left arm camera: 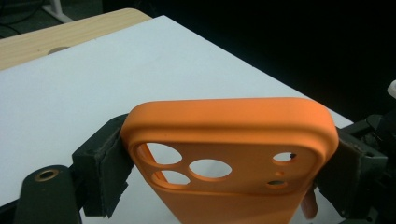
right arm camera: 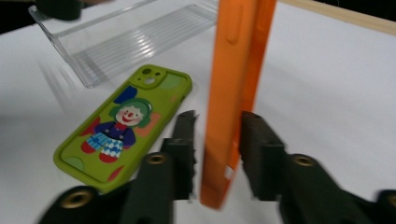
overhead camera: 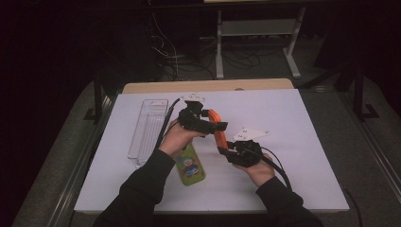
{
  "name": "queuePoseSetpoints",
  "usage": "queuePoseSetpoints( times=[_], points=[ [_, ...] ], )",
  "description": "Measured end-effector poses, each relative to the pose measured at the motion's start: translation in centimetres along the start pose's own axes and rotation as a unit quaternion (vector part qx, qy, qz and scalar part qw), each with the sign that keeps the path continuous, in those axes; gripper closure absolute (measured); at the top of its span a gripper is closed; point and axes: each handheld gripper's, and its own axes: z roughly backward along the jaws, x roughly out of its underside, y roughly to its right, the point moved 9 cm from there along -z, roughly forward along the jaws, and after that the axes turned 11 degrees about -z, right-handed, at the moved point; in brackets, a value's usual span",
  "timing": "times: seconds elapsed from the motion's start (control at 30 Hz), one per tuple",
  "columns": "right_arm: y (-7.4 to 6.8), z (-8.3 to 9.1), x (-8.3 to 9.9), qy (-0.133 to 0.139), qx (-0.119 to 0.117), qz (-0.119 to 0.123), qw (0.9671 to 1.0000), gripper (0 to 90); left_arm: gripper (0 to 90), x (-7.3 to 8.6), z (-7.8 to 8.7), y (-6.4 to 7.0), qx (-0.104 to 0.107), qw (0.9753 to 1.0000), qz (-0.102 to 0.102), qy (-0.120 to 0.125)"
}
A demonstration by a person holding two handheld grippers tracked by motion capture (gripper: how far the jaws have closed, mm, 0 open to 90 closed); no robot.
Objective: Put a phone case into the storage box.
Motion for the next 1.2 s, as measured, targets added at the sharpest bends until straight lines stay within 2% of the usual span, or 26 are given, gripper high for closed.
queuePoseSetpoints(
  times=[0.1, 0.23, 0.33, 0.43, 0.5, 0.67, 0.73, 0.8, 0.9, 1.2],
  points=[
    [0.3, 0.1, 0.1, -0.007, 0.001, -0.003, 1.0000, 59.4, 14.8, -0.1, 0.2, 0.0, 0.000, 1.0000, -0.001, -0.004],
    [0.7, 0.5, 0.2, -0.015, 0.000, -0.004, 0.9999, 44.2, 14.8, -0.3, 0.5, -0.3, -0.012, 0.9998, -0.009, -0.011],
    [1.4, 0.8, 0.9, -0.034, 0.006, 0.008, 0.9994, 32.6, 14.8, -0.4, 0.9, -0.7, -0.018, 0.9995, -0.016, -0.020],
    [2.1, 1.3, 1.5, -0.043, 0.012, 0.008, 0.9990, 24.9, 14.8, -0.7, 1.4, -1.0, -0.024, 0.9993, -0.018, -0.023],
    [2.7, 1.7, 1.8, -0.047, 0.012, 0.009, 0.9988, 16.1, 14.8, -0.8, 1.7, -1.2, -0.031, 0.9990, -0.016, -0.026],
    [4.2, 2.7, 3.2, -0.053, 0.021, 0.011, 0.9983, 5.4, 14.8, -1.3, 3.1, -2.3, -0.047, 0.9978, -0.022, -0.041],
    [4.8, 3.1, 3.8, -0.057, 0.021, 0.004, 0.9981, 0.7, 14.8, -1.6, 3.6, -2.7, -0.055, 0.9973, -0.023, -0.043],
    [5.2, 3.5, 4.3, -0.060, 0.020, -0.005, 0.9980, 0.0, 14.8, -1.8, 4.1, -3.3, -0.063, 0.9967, -0.024, -0.046],
    [5.7, 4.0, 4.9, -0.054, 0.020, -0.003, 0.9983, 0.0, 14.8, -1.9, 4.9, -4.2, -0.072, 0.9958, -0.023, -0.051],
    [6.6, 4.8, 6.4, -0.054, 0.029, 0.000, 0.9982, 0.0, 14.8, -2.2, 7.8, -7.3, -0.122, 0.9896, -0.023, -0.073]
  ],
)
